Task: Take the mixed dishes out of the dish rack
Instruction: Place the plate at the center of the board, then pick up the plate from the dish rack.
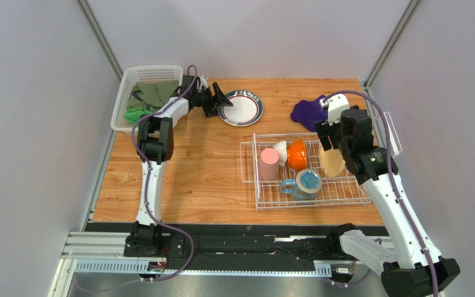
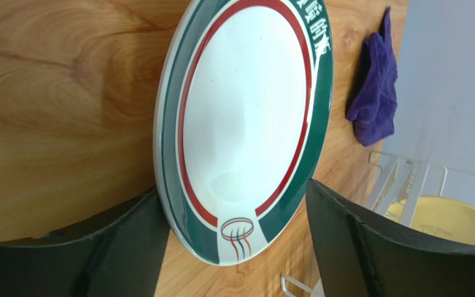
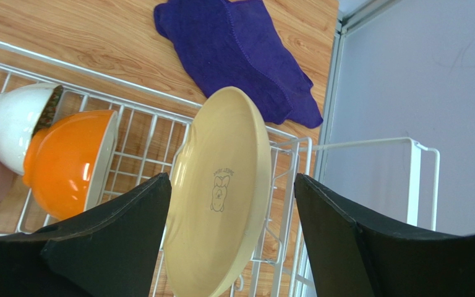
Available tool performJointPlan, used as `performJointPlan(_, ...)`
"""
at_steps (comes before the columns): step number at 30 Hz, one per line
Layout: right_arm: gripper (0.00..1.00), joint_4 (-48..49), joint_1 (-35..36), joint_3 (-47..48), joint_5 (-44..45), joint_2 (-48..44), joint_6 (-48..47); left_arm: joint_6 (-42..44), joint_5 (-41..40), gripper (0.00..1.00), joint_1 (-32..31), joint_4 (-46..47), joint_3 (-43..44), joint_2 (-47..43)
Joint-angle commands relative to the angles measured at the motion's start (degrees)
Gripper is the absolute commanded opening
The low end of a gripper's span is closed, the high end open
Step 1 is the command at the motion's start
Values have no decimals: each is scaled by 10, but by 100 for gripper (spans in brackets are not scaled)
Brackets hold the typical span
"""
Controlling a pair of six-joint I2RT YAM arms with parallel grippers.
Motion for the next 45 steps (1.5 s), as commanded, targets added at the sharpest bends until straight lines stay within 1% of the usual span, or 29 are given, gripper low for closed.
performJointPlan(1,79,6,-15,13,26,11,21,59,-69,89,4,-42,-29,-64)
performJointPlan(5,79,0,-28,7,34,21,25,80,-93,94,4,-49,-51,-95)
performJointPlan(9,79,-4,-35,2,40,24,30,102,-128,96,4,-55,-85,-131)
performJointPlan(15,77,-5,-48,-13,48,35,38,129,-148,96,4,-56,-128,-186)
performJointPlan(18,73,-6,-52,-27,41,41,53,134,-149,96,4,-61,-142,-207)
performJointPlan(27,53,7,-63,-63,27,53,88,153,-176,96,-1,-18,-218,-291)
performJointPlan(28,49,7,-64,-63,26,54,89,154,-175,96,-2,-18,-220,-295)
performJointPlan(33,35,5,-66,-51,26,59,94,160,-177,96,-5,-23,-228,-313)
performJointPlan(34,28,3,-65,-48,26,61,94,161,-177,96,-5,-23,-230,-316)
performJointPlan(36,22,-2,-65,-41,26,63,94,163,-181,96,-7,-23,-234,-321)
performJointPlan(37,16,-4,-65,-33,27,65,92,163,-181,96,-7,-23,-236,-323)
performJointPlan(39,10,-9,-65,-25,32,66,88,166,-181,96,-9,-24,-239,-326)
performJointPlan(45,0,-30,-66,19,47,75,78,170,-187,96,-11,-27,-239,-332)
